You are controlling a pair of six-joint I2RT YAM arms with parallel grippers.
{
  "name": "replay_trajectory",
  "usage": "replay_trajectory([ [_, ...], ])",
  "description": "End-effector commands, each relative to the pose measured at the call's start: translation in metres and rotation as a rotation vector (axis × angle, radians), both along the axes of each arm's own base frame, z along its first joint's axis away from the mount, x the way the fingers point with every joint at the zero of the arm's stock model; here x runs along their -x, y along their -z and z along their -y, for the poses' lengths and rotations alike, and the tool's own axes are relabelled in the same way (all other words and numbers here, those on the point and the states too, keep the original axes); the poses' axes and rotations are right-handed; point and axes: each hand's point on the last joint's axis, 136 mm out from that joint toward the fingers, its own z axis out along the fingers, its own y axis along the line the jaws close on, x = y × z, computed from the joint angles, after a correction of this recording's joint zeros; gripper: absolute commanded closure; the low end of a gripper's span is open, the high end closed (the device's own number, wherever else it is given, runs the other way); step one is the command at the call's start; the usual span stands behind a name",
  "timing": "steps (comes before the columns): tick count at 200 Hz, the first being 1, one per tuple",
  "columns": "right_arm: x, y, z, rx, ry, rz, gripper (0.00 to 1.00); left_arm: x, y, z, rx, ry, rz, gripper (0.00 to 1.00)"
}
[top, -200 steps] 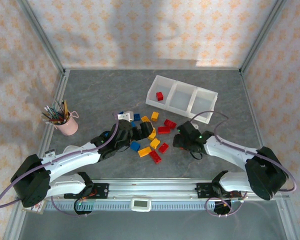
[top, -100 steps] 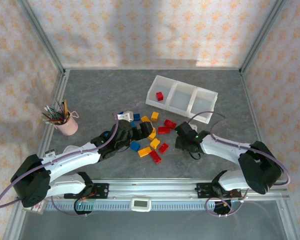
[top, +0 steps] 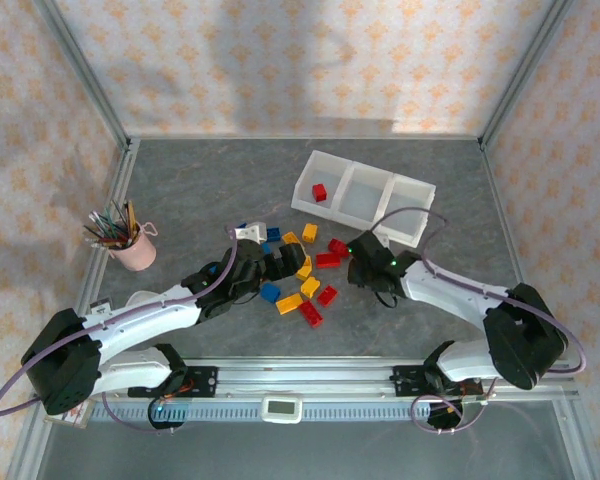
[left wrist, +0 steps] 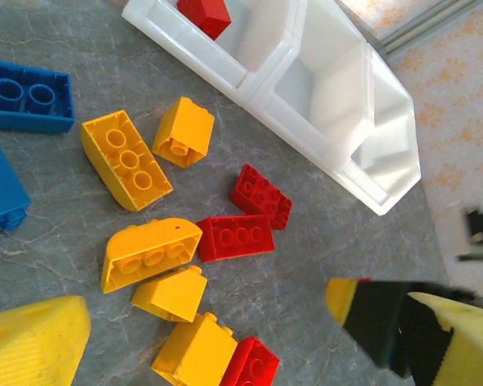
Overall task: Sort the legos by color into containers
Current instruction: Place the lego in the container.
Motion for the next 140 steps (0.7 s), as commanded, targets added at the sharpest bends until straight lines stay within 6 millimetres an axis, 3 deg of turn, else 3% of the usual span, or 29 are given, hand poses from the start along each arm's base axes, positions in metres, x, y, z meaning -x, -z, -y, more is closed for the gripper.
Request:
replay_trajectory([
  [1, -0.031, -0.033, -0.01, 0.044, -0.026, 0.104, 0.61, -0.012, -0.028, -0.007, -0.027, -0.026, 0.072, 0.01],
  [38, -0.09, -0.069, -0.045, 0.041, -0.055, 0.215, 0.6, -0.03, -0.046, -0.024, -0.047, -0.068, 0.108, 0.01],
  [65, -0.139, -0.083, -0.061, 0.048, -0.049, 0.263, 0.6, -0.044, -0.058, -0.037, -0.043, -0.097, 0.135, 0.01],
  [99, -0.197, -0.08, -0.067, 0.054, -0.029, 0.283, 0.6, -0.063, -0.066, -0.056, -0.07, -0.15, 0.151, 0.01],
  [140, -0.25, -0.069, -0.077, 0.081, -0.049, 0.311, 0.59, -0.08, -0.063, -0.067, -0.075, -0.17, 0.135, 0.01],
])
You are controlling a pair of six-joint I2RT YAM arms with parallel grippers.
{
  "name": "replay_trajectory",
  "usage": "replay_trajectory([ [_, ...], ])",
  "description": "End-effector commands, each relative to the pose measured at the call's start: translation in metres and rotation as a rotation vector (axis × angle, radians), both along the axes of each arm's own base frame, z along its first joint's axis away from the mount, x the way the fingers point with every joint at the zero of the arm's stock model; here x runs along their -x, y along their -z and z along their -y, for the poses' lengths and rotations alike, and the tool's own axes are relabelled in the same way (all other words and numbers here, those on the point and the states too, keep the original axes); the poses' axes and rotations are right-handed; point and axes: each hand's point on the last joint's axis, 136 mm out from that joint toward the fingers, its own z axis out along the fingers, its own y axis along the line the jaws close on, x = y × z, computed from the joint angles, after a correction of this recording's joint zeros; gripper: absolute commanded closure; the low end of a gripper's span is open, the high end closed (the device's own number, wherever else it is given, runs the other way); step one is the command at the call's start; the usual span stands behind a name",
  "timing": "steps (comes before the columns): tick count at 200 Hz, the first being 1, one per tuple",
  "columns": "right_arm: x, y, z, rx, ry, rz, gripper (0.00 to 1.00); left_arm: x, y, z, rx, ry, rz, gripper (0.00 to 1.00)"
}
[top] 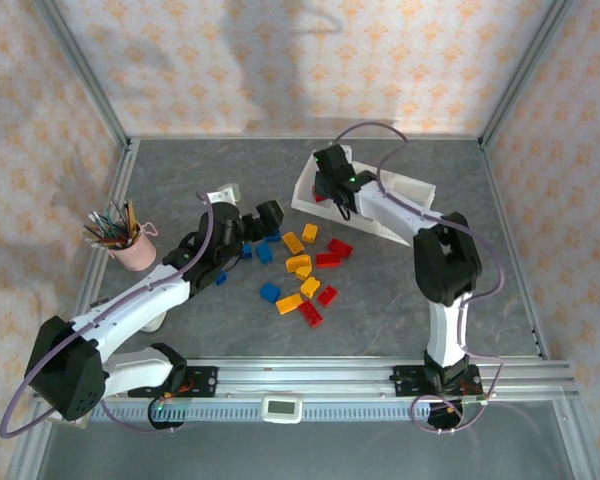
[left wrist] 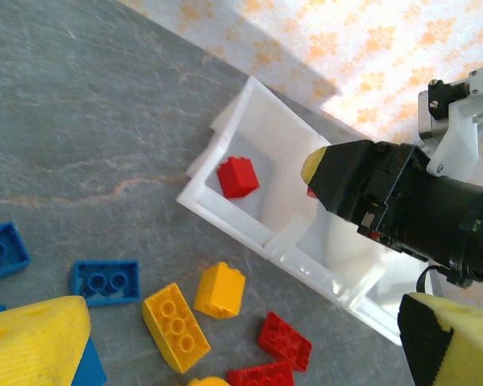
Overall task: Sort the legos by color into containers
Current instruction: Place the lego in the container, then pick up the lego from the center of the table.
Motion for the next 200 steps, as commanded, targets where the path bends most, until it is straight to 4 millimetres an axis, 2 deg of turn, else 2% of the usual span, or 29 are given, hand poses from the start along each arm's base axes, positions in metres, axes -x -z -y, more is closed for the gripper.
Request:
replay_trajectory([
  [1, -0.026, 0.0, -0.004, 0.045, -0.021, 0.035, 0.59, -0.008, -0.001, -0.002, -0.024, 0.013, -0.002, 0.01],
  [22, -0.048, 0.01, -0.004, 0.073, -0.014, 0.022, 0.52, -0.013, 0.002, -0.007, -0.029, 0.004, -0.011, 0.01],
  [44, -0.059, 0.01, -0.005, 0.099, -0.011, 0.025, 0.44, -0.016, 0.004, -0.01, -0.031, -0.001, -0.018, 0.01],
  [72, -0.058, -0.017, -0.009, 0.059, -0.029, 0.079, 0.36, -0.017, 0.003, -0.011, -0.033, -0.004, -0.016, 0.01],
  [97, -0.048, -0.04, -0.004, 0.041, -0.027, 0.101, 0.31, -0.018, 0.001, -0.012, -0.035, -0.011, -0.013, 0.01],
  [113, -0.037, -0.053, -0.002, 0.007, -0.036, 0.115, 0.29, -0.018, -0.001, -0.012, -0.036, -0.011, -0.015, 0.01],
  [133, -0.016, -0.061, 0.0, -0.058, -0.048, 0.105, 0.26, -0.016, -0.006, -0.01, -0.015, -0.003, -0.013, 0.01],
  [166, 0.031, -0.044, 0.018, -0.09, -0.034, 0.033, 0.24, -0.007, -0.006, -0.007, 0.03, 0.018, -0.012, 0.01],
  [200, 0.082, -0.018, 0.042, -0.102, 0.005, -0.051, 0.21, 0.011, 0.003, 0.001, 0.077, 0.059, -0.028, 0.01],
])
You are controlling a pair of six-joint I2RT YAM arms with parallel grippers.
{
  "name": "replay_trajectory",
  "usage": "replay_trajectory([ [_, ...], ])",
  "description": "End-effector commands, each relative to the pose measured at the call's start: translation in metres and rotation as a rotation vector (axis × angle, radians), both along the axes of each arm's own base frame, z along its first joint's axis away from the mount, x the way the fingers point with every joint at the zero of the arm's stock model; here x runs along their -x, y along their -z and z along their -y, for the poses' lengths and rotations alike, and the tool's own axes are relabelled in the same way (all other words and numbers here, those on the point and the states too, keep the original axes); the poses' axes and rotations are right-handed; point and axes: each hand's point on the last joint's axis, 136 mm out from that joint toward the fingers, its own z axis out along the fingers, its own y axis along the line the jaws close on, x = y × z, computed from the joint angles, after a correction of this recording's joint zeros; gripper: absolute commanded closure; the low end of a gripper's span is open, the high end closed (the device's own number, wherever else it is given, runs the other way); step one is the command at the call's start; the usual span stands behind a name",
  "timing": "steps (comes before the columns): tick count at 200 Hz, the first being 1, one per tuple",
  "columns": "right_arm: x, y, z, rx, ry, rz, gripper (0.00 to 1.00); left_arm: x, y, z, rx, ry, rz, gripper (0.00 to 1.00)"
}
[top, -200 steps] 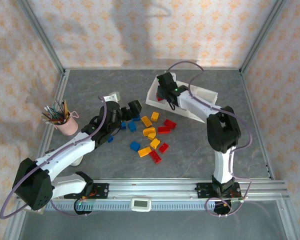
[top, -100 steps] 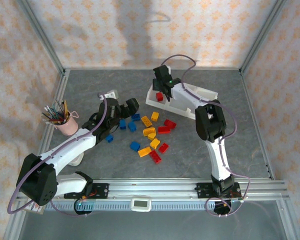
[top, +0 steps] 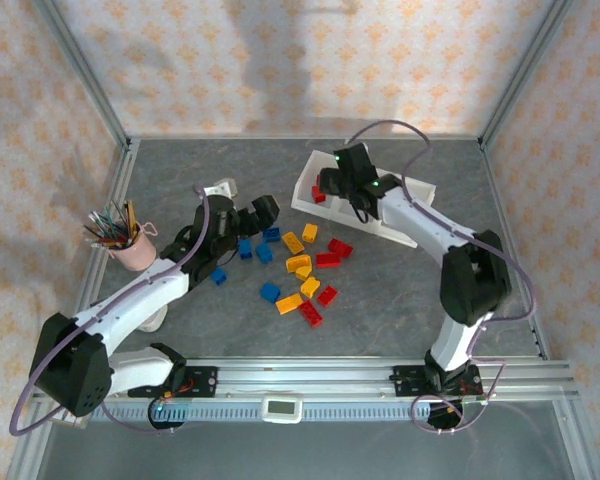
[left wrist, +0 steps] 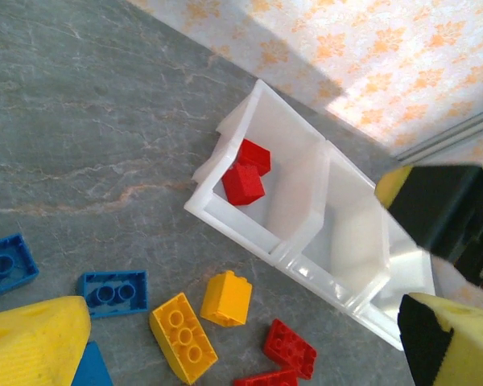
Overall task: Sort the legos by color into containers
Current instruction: Pick up the lego from the center of the table.
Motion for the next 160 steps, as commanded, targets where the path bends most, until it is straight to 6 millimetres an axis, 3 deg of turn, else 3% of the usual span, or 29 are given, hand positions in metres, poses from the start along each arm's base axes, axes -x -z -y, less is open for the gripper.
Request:
replay_trajectory([
  [1, 0.034, 0.02, 0.011, -0.028, 0.033, -0.071, 0.21, 0.015, 0.003, 0.007, 0.05, 0.036, -0.009, 0.01],
  [36, 0.074, 0.052, 0.027, -0.042, 0.084, -0.141, 0.18, 0.036, 0.015, 0.022, 0.064, 0.073, -0.017, 0.01],
  [67, 0.095, 0.08, 0.024, -0.049, 0.102, -0.184, 0.16, 0.051, 0.028, 0.033, 0.077, 0.081, -0.03, 0.01],
  [108, 0.097, 0.1, 0.002, -0.087, 0.098, -0.207, 0.13, 0.057, 0.043, 0.042, 0.11, 0.089, -0.051, 0.01],
  [160, 0.085, 0.12, 0.006, -0.056, 0.2, -0.217, 0.08, 0.055, 0.048, 0.048, 0.095, 0.101, -0.062, 0.01],
])
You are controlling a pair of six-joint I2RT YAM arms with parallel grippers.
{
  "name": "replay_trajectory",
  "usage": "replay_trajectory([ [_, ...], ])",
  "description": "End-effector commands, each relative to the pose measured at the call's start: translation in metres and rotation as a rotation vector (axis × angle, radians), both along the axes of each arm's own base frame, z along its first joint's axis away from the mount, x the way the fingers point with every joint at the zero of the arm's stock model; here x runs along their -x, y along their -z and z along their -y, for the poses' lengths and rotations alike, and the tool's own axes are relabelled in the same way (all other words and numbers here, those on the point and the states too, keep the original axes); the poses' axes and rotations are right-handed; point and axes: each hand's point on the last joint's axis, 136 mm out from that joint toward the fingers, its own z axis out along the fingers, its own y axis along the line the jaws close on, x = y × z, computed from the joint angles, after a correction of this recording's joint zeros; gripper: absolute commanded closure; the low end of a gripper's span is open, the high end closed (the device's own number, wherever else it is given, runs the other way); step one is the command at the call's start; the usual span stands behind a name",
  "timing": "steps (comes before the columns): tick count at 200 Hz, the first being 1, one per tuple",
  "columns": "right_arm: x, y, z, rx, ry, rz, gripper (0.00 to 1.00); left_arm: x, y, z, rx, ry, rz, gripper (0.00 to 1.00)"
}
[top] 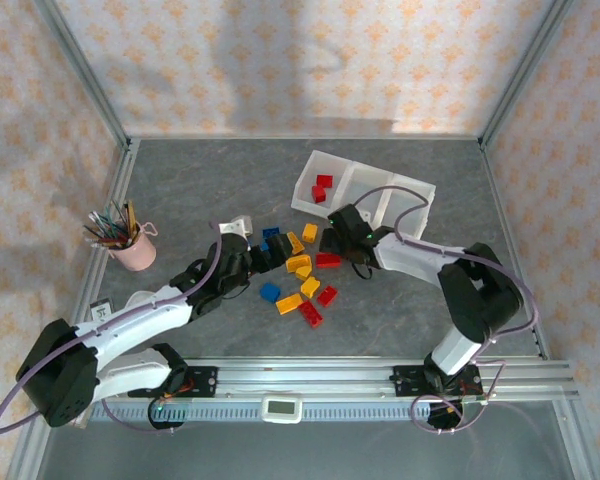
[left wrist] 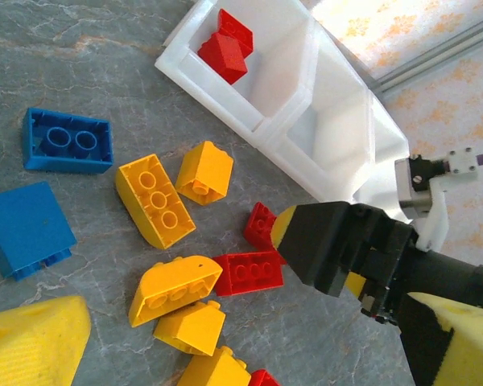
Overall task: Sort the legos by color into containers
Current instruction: Pick up the lego from the center of the table.
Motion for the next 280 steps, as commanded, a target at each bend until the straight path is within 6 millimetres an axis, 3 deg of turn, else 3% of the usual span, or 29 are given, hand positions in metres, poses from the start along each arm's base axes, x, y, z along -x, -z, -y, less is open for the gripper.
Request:
replay_trajectory([
  [1, -0.017, -0.005, 0.002, 0.005, 0.095, 0.049, 0.08, -0.006, -0.008, 0.004, 0.018, -0.015, 0.031, 0.01],
  [73, -0.027, 0.02, 0.004, 0.082, 0.125, 0.009, 0.05, -0.01, -0.003, 0.007, -0.01, -0.007, 0.021, 0.01],
  [154, -0.004, 0.023, 0.023, 0.132, 0.113, -0.024, 0.23, -0.011, -0.001, 0.008, -0.012, -0.006, 0.017, 0.01],
  [207, -0.011, 0.024, 0.018, 0.15, 0.087, -0.013, 0.37, -0.011, -0.005, 0.008, -0.011, -0.005, 0.022, 0.01],
  [239, -0.014, 0.01, 0.018, 0.149, 0.073, 0.014, 0.43, -0.01, -0.008, 0.006, -0.018, -0.012, 0.028, 0.01],
  [280, -0.022, -0.035, 0.018, 0.143, 0.061, 0.099, 0.46, -0.015, -0.019, 0.006, -0.032, -0.012, 0.057, 0.01],
])
